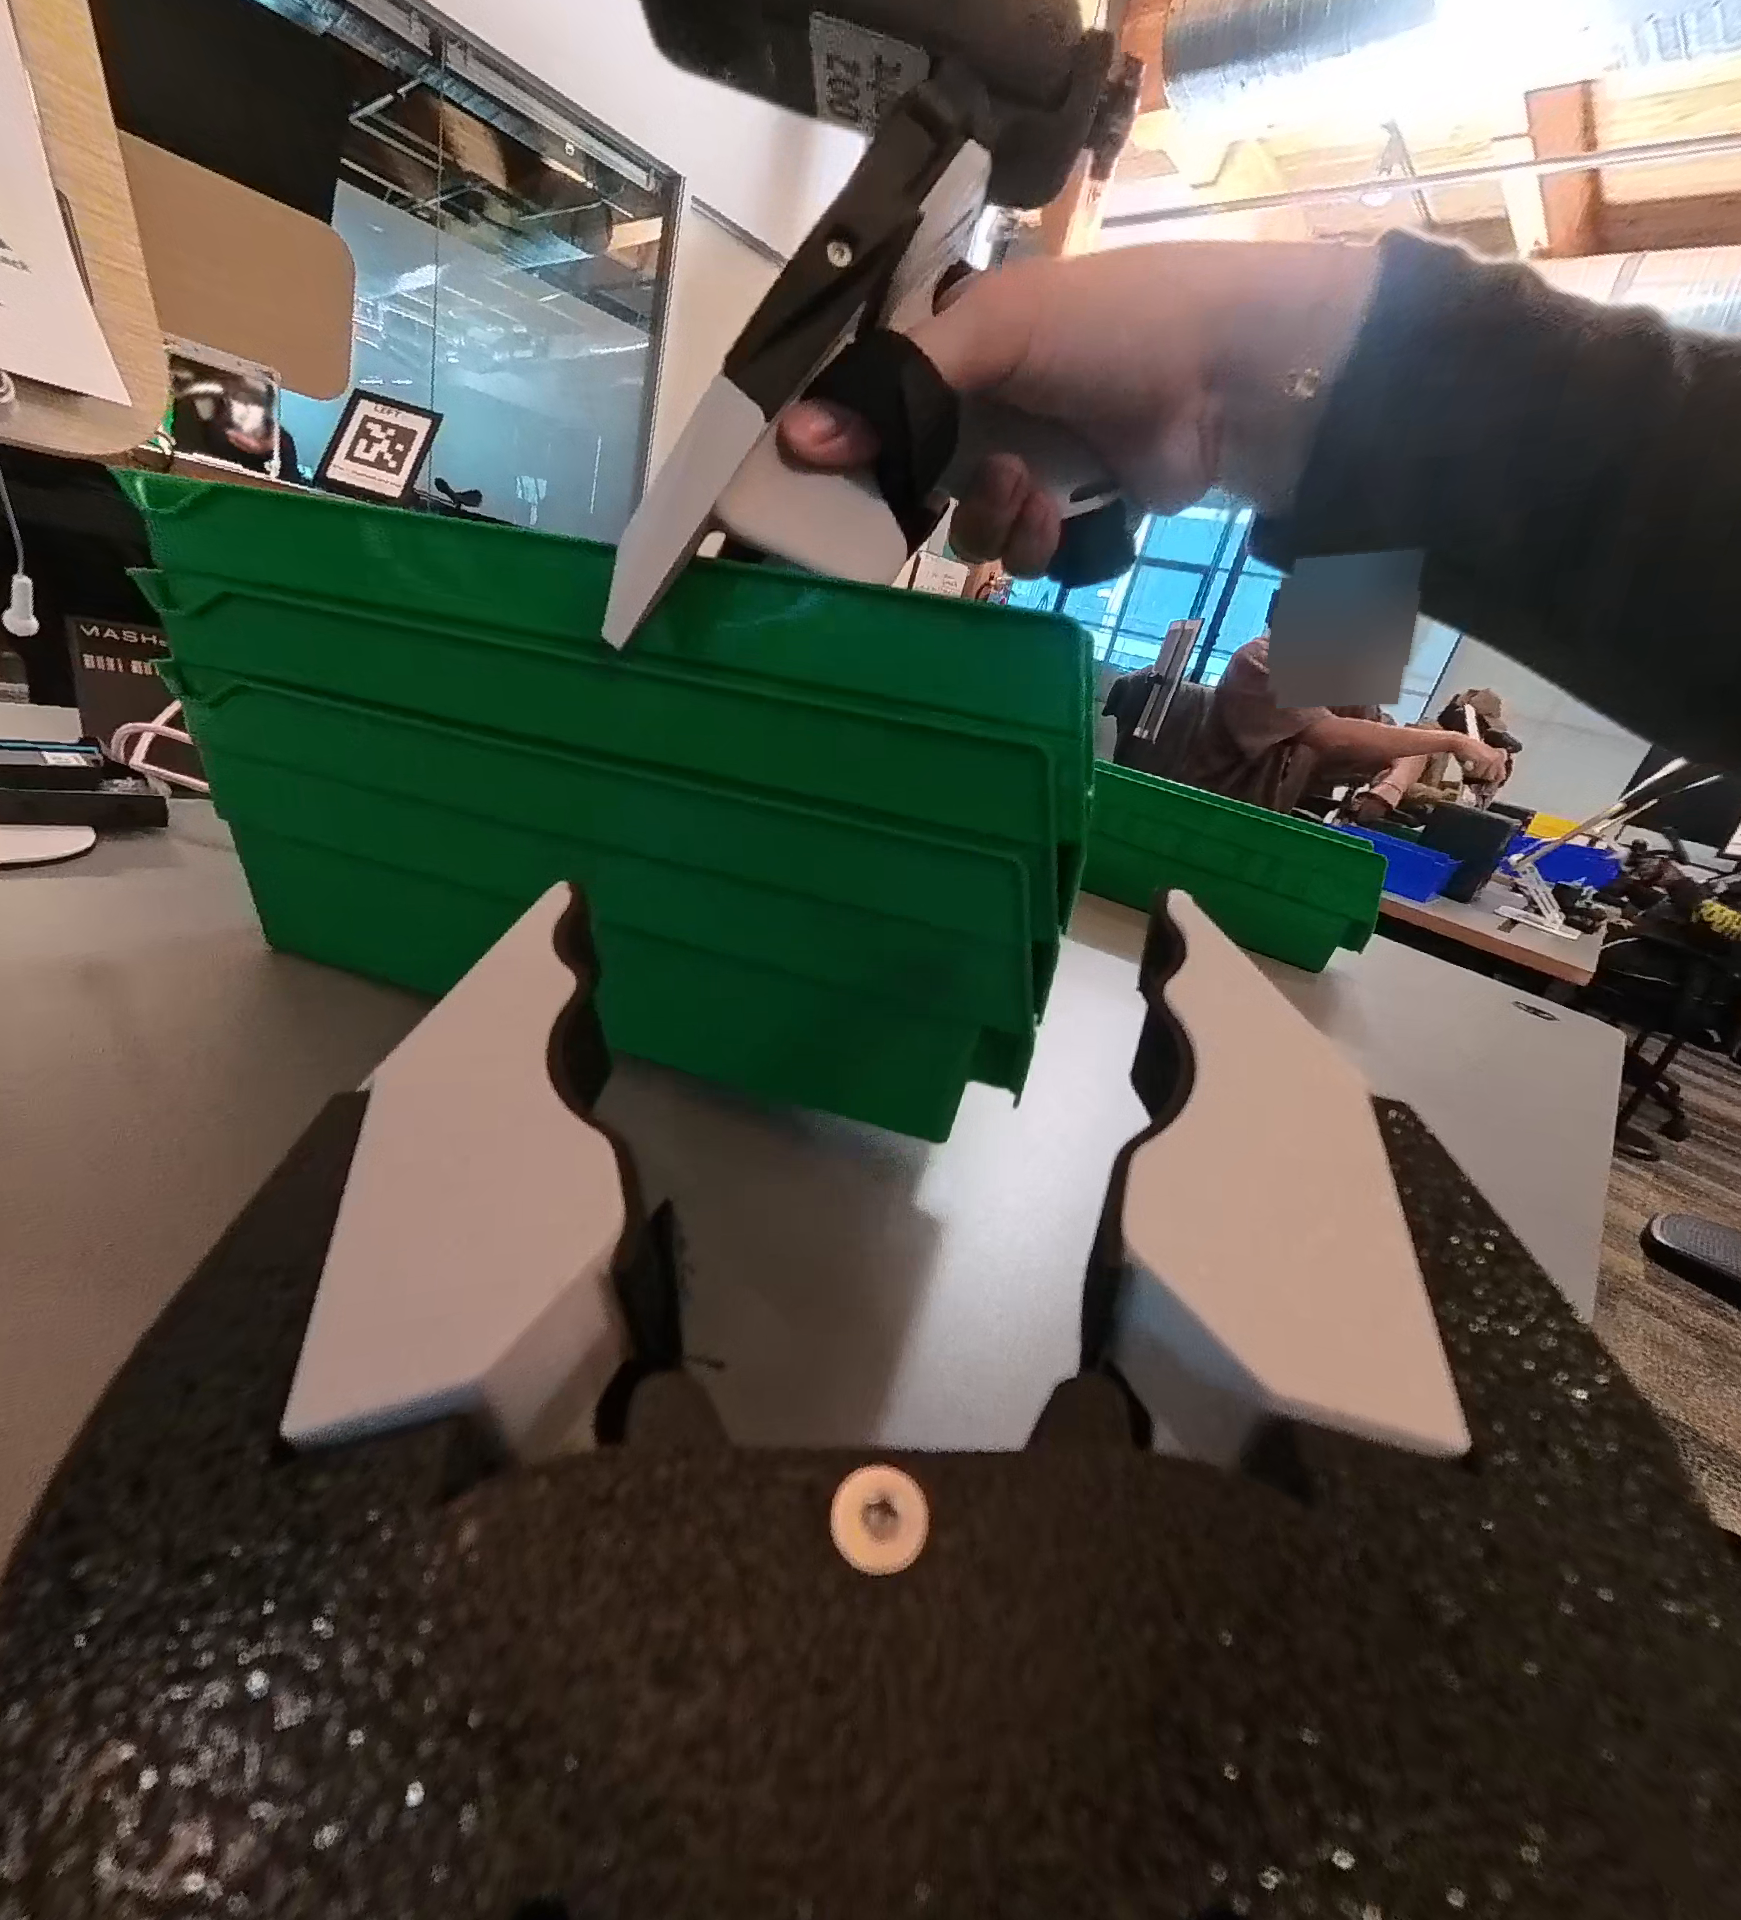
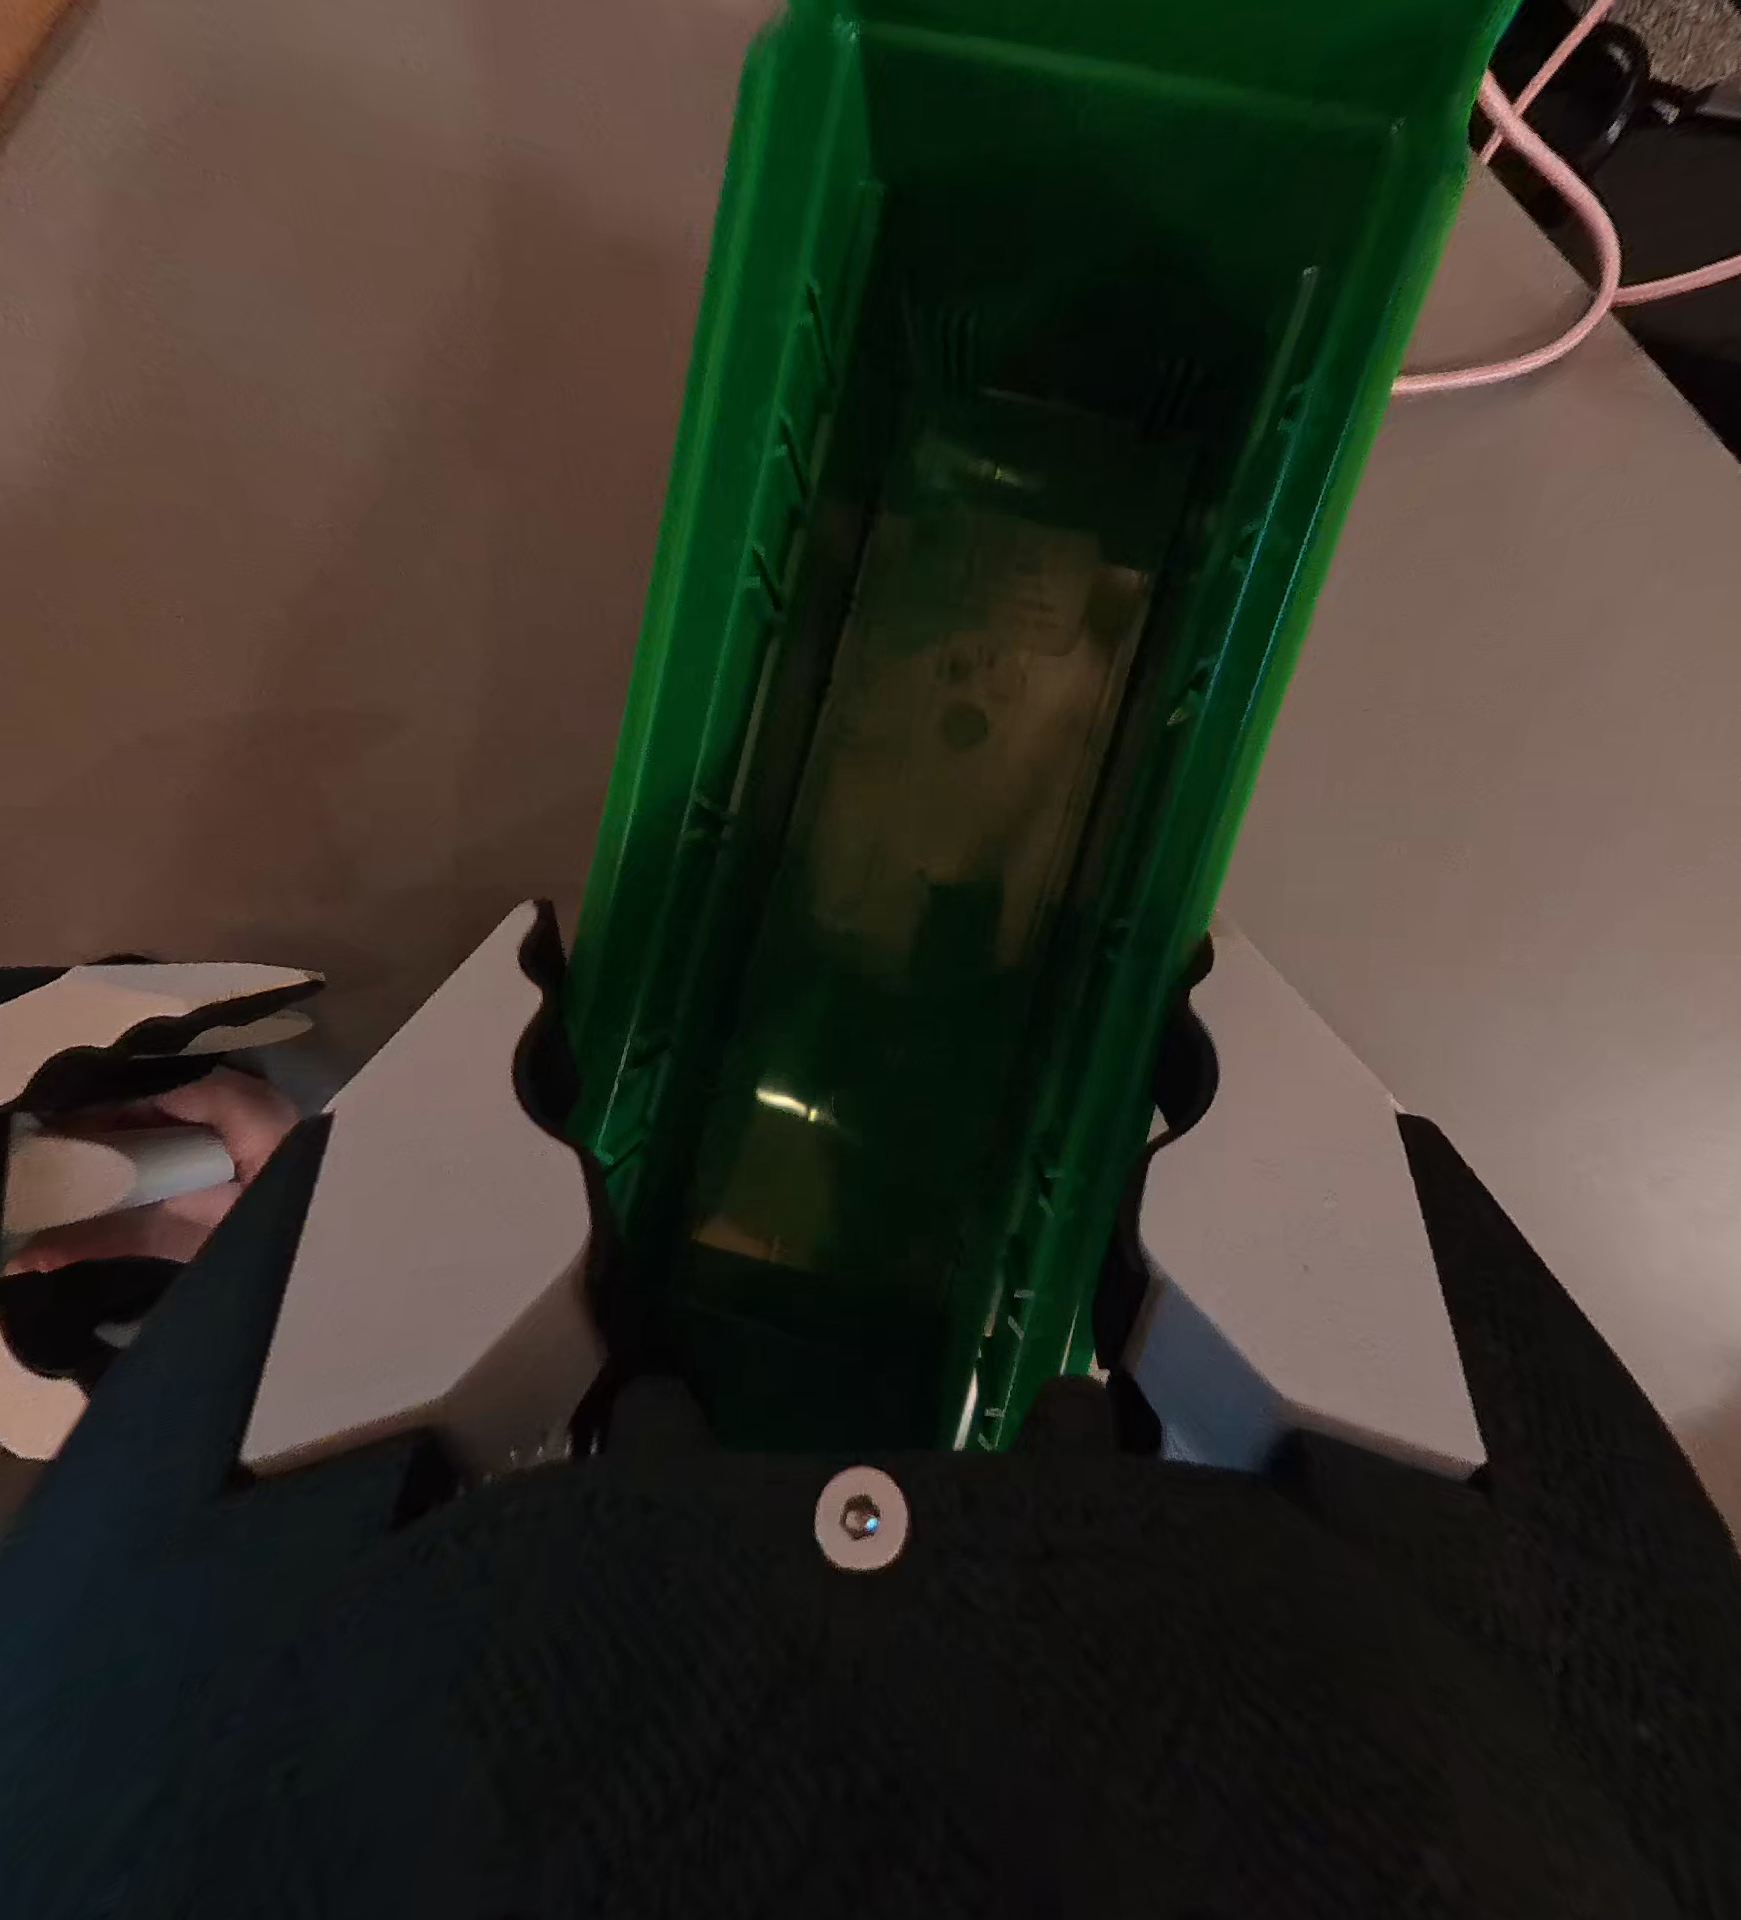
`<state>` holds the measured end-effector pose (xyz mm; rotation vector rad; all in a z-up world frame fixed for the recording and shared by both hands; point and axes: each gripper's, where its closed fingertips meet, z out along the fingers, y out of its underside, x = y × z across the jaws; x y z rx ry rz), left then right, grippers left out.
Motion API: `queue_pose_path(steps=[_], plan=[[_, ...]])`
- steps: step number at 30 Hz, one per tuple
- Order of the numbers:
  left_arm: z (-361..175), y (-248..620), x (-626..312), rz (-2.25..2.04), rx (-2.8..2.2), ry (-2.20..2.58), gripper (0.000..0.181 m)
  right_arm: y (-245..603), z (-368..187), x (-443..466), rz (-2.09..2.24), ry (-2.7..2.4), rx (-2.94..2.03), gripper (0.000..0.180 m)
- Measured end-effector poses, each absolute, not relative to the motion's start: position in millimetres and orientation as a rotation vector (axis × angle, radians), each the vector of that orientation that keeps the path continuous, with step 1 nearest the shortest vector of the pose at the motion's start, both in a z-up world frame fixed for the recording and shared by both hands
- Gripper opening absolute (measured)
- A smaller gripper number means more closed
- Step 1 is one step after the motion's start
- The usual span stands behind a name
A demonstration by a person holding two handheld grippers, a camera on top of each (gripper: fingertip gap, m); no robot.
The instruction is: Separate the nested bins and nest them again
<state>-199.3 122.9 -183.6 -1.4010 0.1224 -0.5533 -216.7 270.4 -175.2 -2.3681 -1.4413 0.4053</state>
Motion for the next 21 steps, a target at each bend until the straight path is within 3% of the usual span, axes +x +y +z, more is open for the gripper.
queue_pose_path(steps=[21], plan=[[-184,123,-199,-0.550,-1.405,0.123,0.103,278,-167,-226,0.612,-1.243,-2.084,0.111]])
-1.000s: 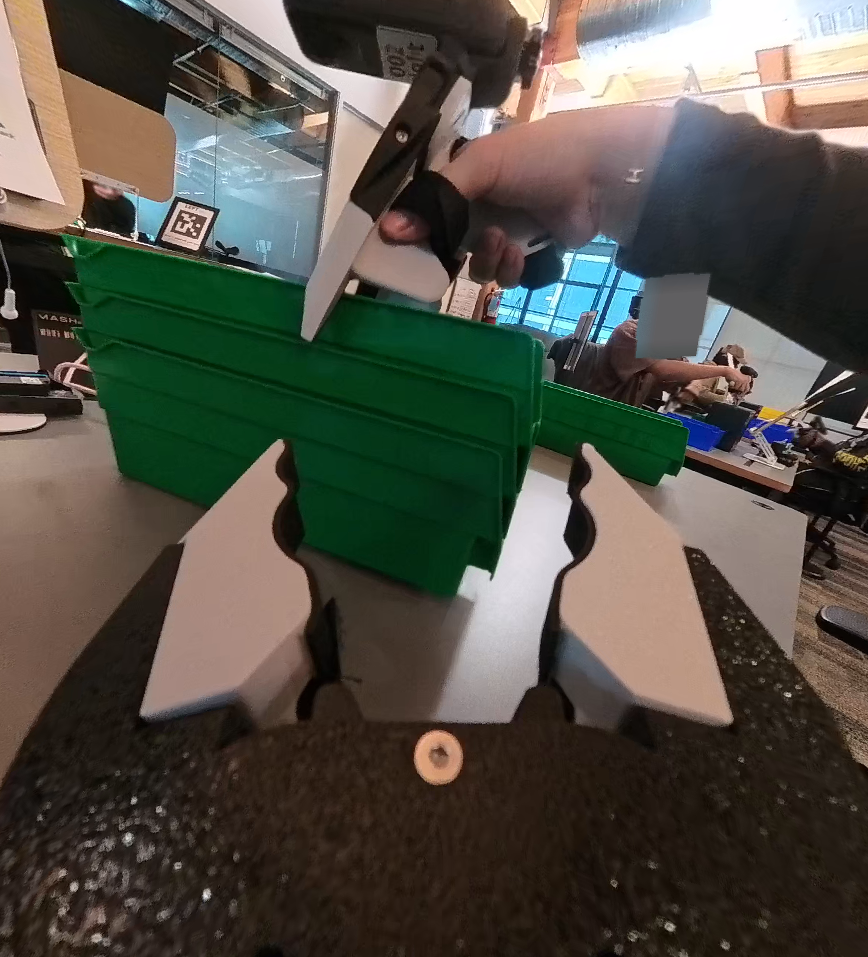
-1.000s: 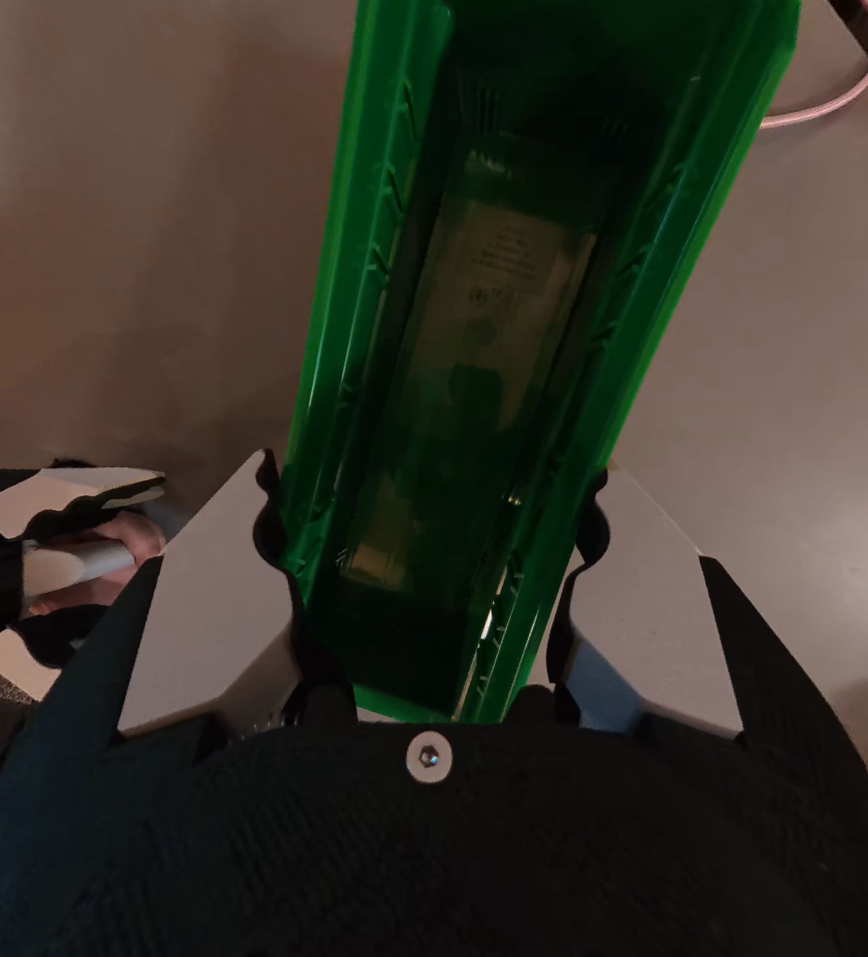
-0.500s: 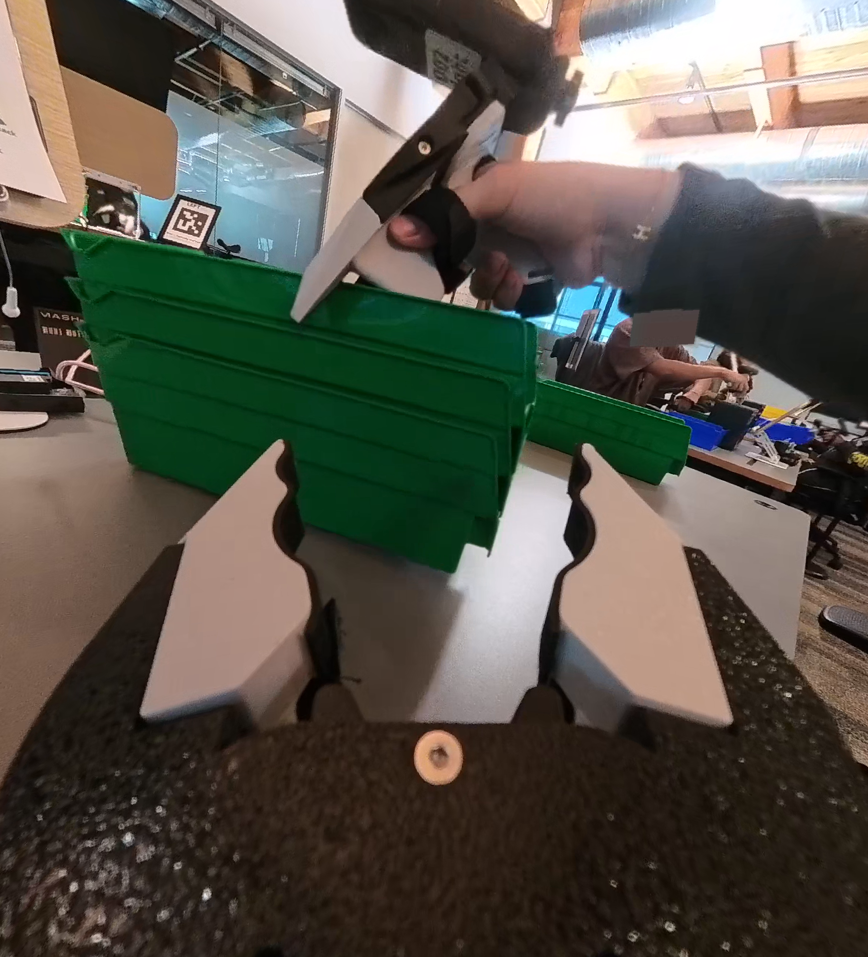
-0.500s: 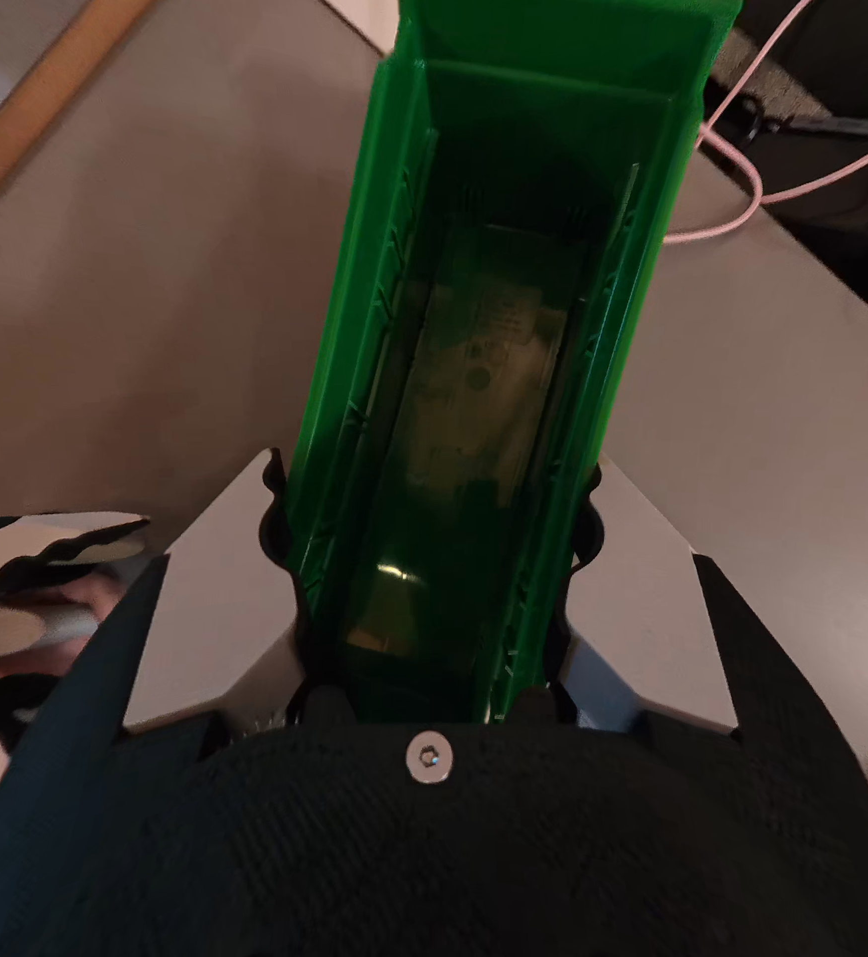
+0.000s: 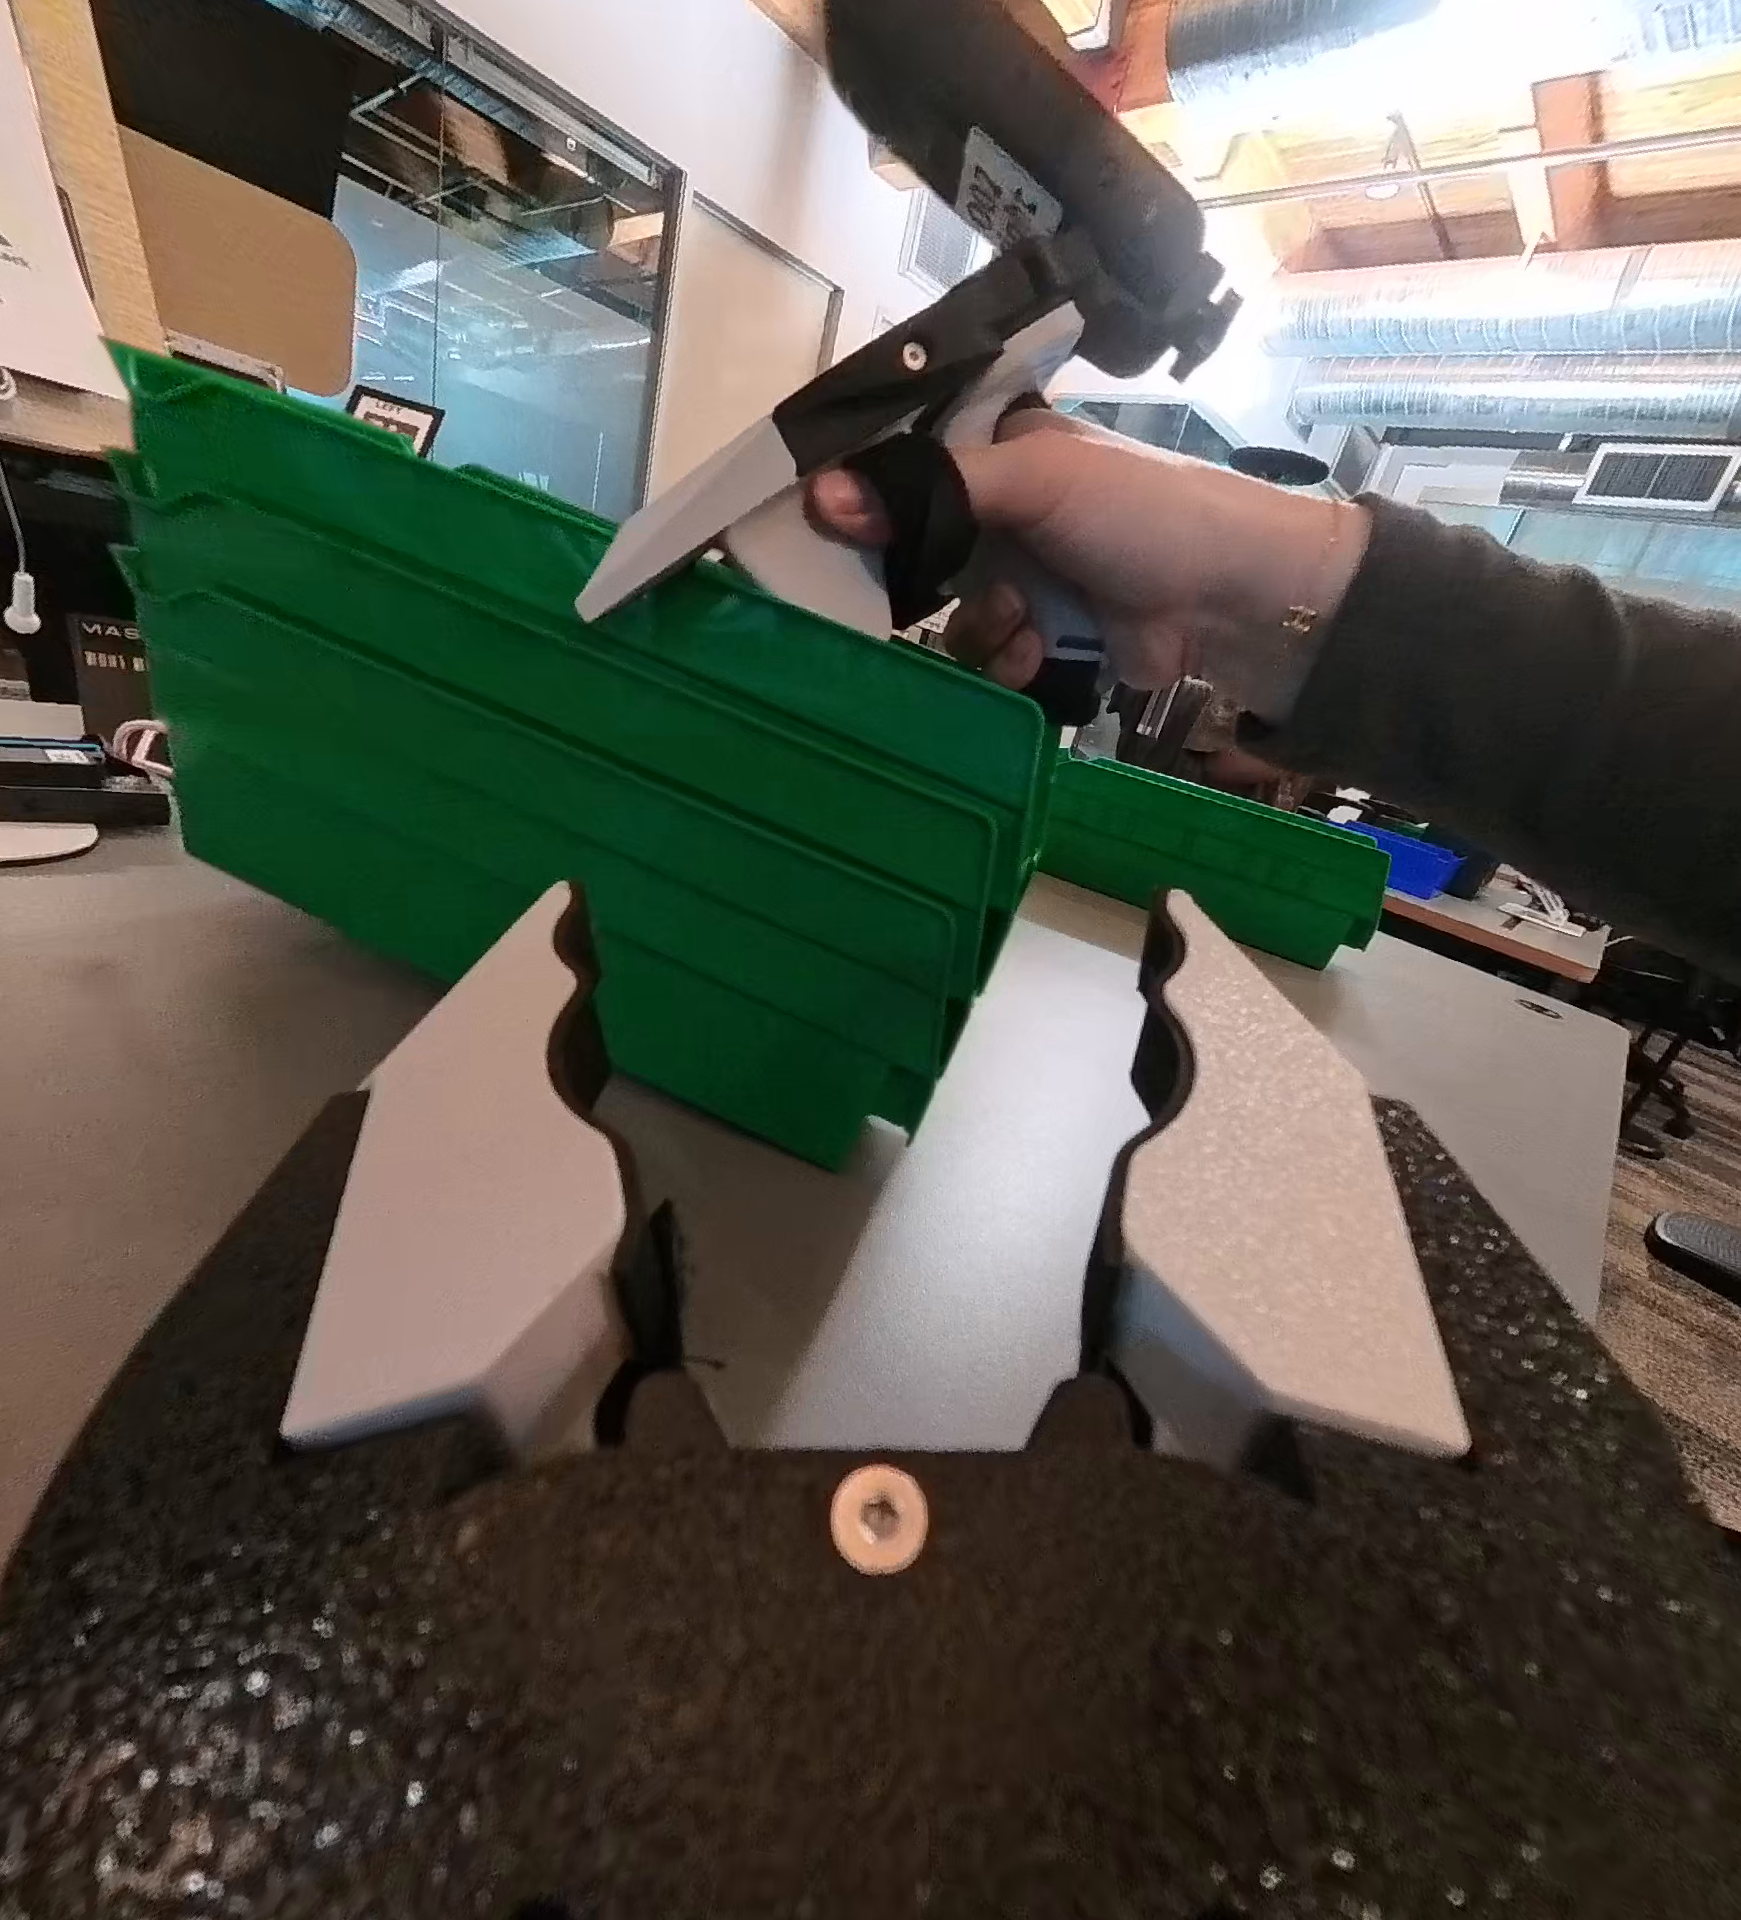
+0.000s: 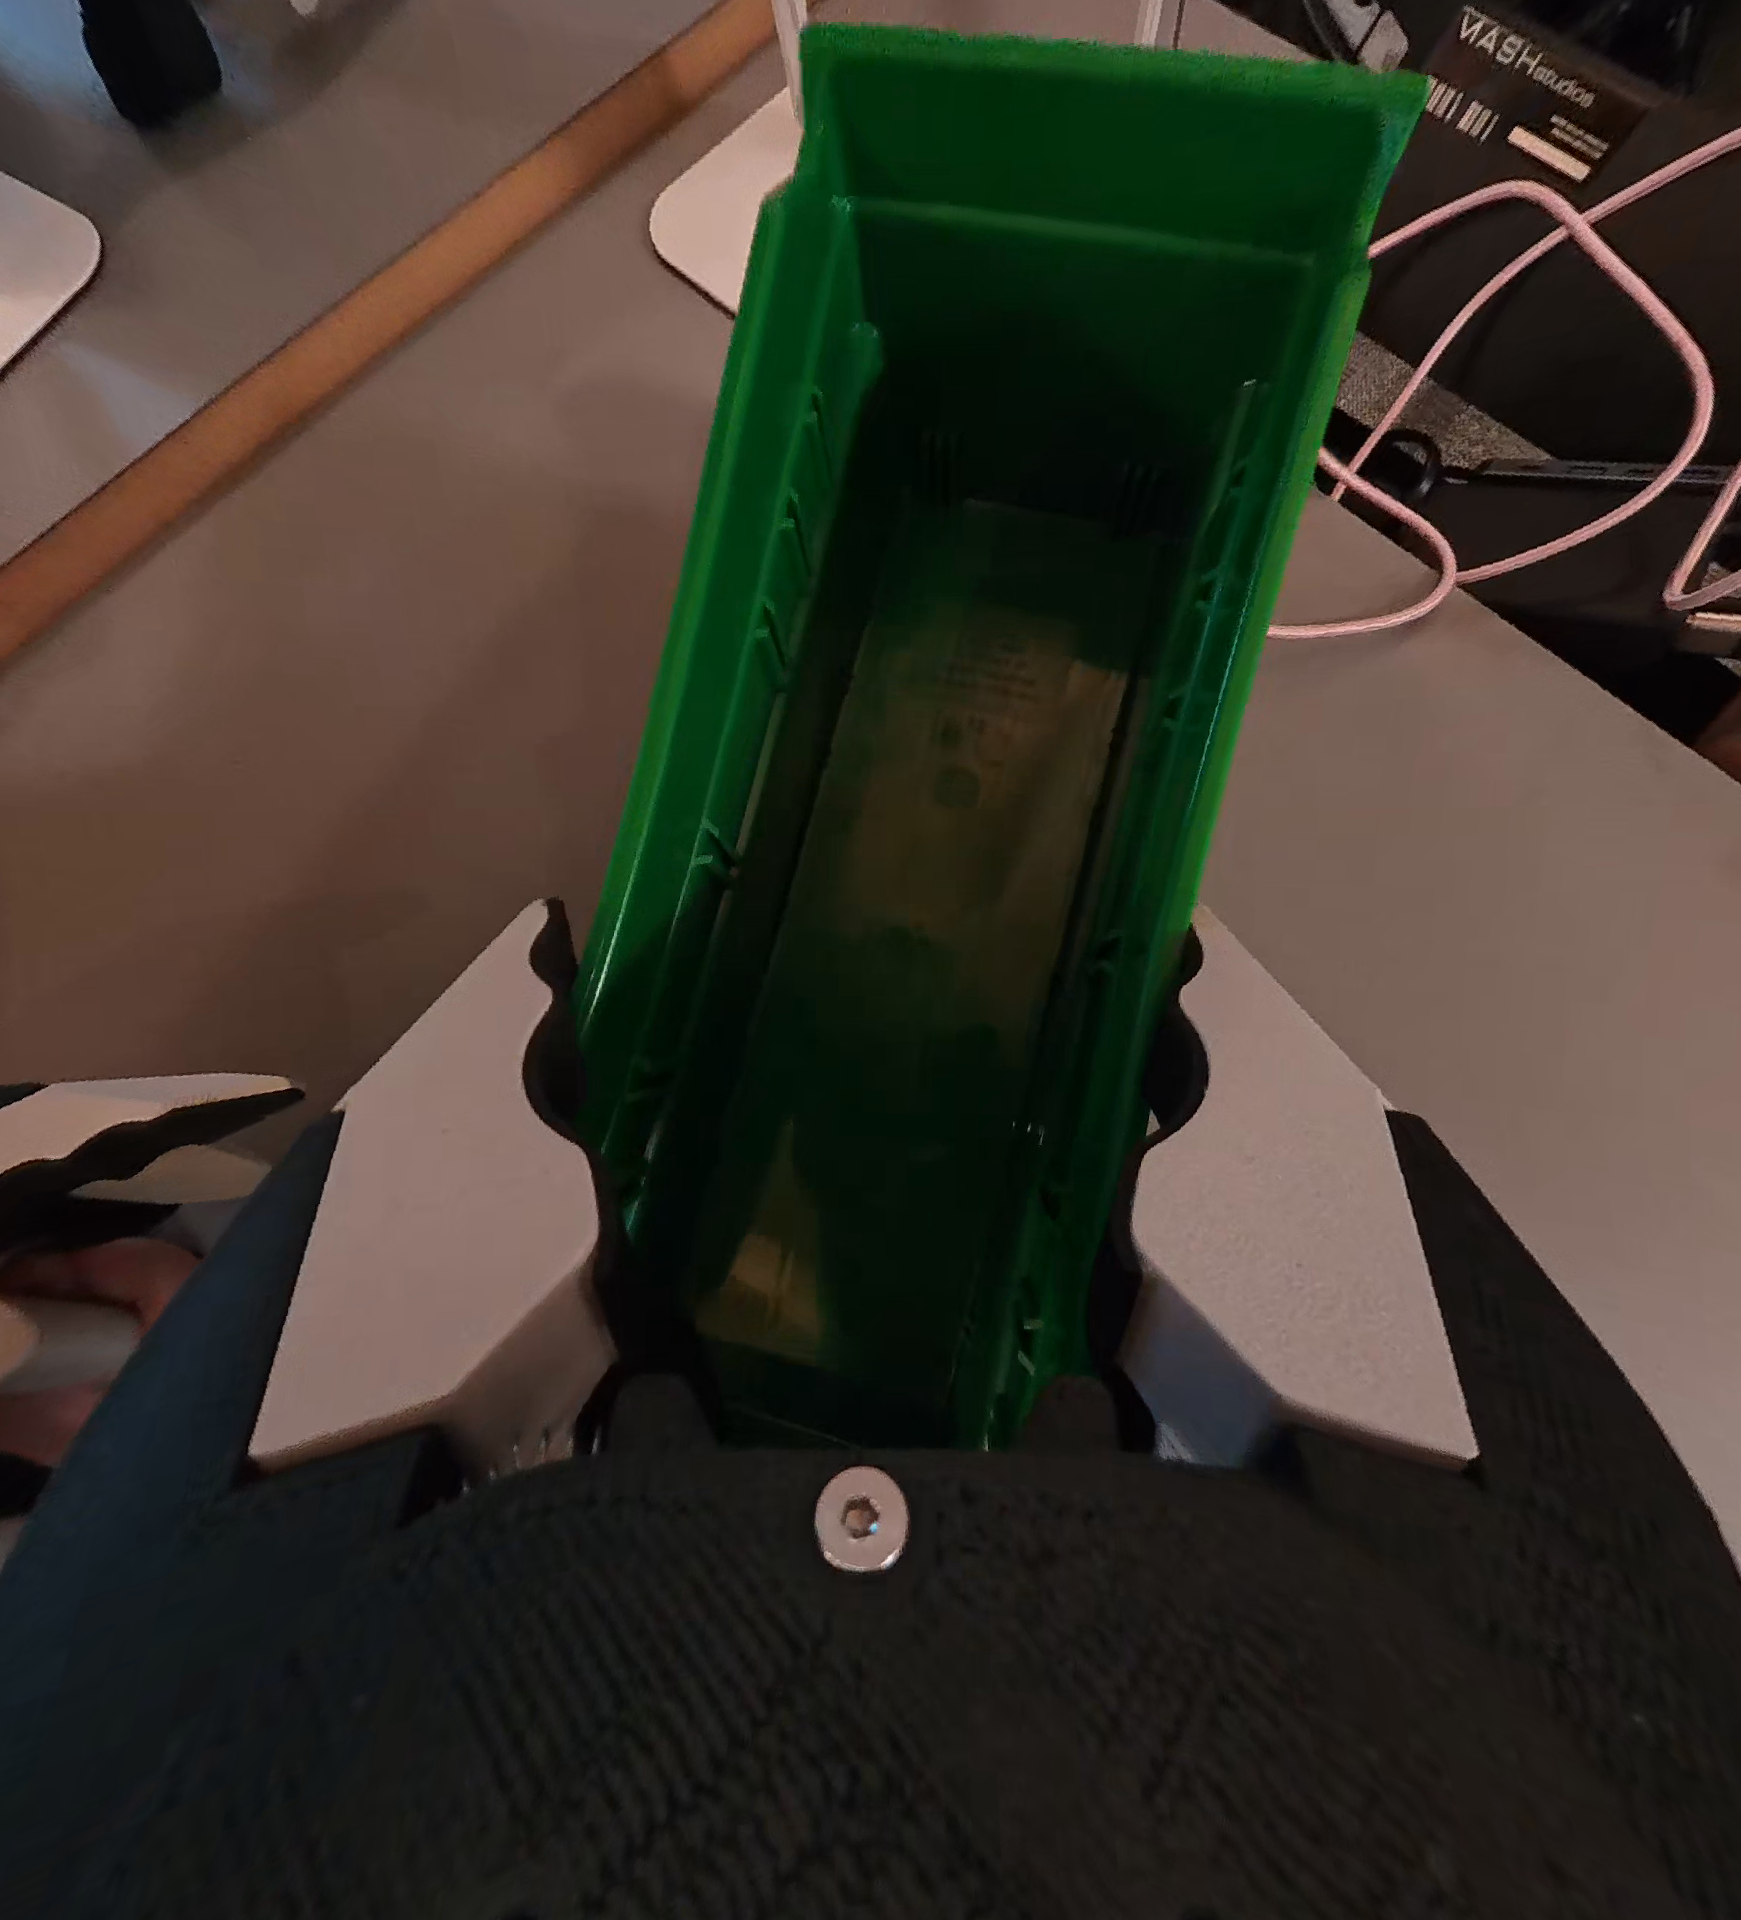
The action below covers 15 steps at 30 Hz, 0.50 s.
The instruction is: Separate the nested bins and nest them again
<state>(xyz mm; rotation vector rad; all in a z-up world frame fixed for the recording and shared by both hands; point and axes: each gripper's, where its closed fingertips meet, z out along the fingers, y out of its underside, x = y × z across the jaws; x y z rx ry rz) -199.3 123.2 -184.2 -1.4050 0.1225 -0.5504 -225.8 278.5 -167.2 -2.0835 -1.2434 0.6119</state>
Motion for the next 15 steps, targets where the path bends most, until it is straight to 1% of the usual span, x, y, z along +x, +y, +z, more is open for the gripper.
queue_pose_path(steps=[8,15], plan=[[-184.2,123.2,-199.3,-0.552,-1.404,0.123,0.103,272.5,-176.8,-219.2,0.619,-1.277,-2.217,0.110],[-184.4,123.3,-198.8,-0.552,-1.406,0.125,0.103,272.2,-176.7,-216.6,0.583,-1.293,-2.234,0.111]])
